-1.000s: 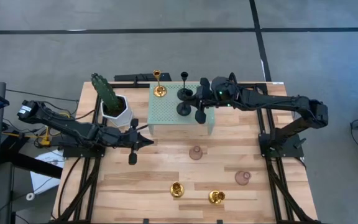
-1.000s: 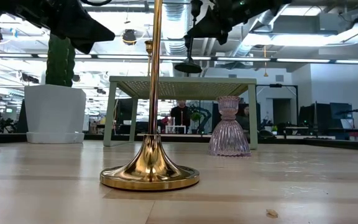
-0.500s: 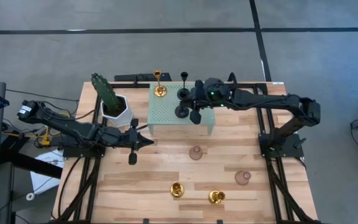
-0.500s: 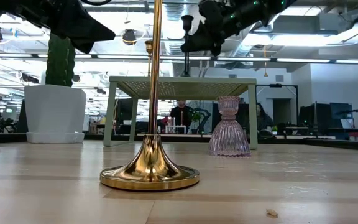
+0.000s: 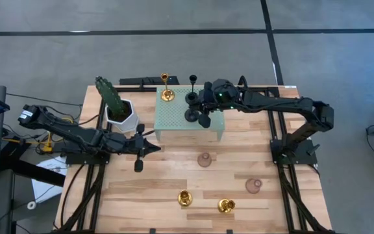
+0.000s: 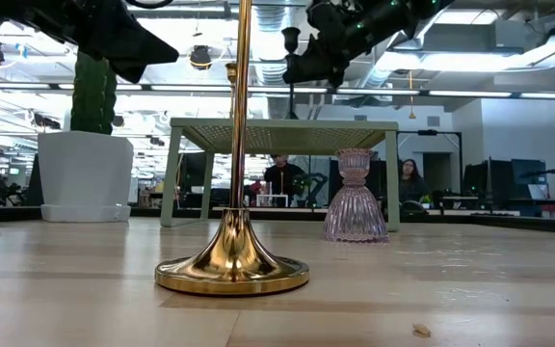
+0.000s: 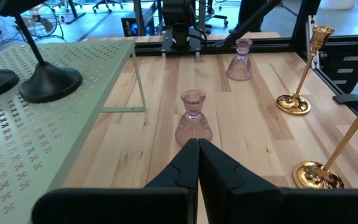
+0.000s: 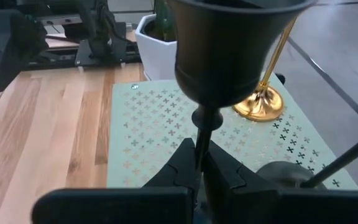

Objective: Pick & Place candle stick holders
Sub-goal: Put the black candle holder on the shelf, then put the left gold candle holder on the shelf

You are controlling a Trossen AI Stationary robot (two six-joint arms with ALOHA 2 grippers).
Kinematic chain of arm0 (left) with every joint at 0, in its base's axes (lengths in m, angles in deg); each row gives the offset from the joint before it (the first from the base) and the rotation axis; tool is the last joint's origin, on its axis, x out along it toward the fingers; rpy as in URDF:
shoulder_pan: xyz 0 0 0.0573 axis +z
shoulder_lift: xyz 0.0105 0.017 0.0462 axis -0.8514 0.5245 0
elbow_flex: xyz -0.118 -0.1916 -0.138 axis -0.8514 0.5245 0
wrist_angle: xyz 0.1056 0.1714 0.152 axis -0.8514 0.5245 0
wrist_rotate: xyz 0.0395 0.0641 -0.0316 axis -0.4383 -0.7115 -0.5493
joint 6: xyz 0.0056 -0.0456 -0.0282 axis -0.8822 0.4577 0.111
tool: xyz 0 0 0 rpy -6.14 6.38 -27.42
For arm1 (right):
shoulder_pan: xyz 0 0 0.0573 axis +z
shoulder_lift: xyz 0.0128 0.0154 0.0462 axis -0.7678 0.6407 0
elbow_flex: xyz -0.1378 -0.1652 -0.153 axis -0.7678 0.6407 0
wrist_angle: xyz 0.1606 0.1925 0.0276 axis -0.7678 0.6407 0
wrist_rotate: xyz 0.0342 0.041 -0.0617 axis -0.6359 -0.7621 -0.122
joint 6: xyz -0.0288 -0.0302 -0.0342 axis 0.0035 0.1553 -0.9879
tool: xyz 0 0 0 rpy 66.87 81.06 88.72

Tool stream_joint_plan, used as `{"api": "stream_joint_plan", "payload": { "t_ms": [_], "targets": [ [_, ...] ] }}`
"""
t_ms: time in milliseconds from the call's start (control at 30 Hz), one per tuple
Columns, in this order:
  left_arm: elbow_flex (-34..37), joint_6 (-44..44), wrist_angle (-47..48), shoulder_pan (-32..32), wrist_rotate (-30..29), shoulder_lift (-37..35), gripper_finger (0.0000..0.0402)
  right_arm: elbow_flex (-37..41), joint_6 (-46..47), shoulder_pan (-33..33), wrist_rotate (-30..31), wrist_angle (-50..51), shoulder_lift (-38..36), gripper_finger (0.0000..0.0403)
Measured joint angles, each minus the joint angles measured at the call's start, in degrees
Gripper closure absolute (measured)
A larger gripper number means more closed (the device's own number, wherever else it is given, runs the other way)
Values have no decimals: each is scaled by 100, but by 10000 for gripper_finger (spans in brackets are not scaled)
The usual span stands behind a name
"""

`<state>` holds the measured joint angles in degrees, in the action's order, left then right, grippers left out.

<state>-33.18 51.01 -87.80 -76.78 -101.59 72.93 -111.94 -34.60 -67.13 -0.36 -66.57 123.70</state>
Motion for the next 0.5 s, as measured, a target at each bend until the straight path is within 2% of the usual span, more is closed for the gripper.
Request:
{"api": "stream_joint_plan", "payload": {
  "t_ms": [133, 500],
  "targets": [
    [0, 0, -1, 0, 0, 0, 394, 0, -3, 6, 26, -33, 5, 379],
    [0, 0, 0, -1, 1, 0, 394, 10, -67, 3, 129, 196, -180, 247]
  ]
}}
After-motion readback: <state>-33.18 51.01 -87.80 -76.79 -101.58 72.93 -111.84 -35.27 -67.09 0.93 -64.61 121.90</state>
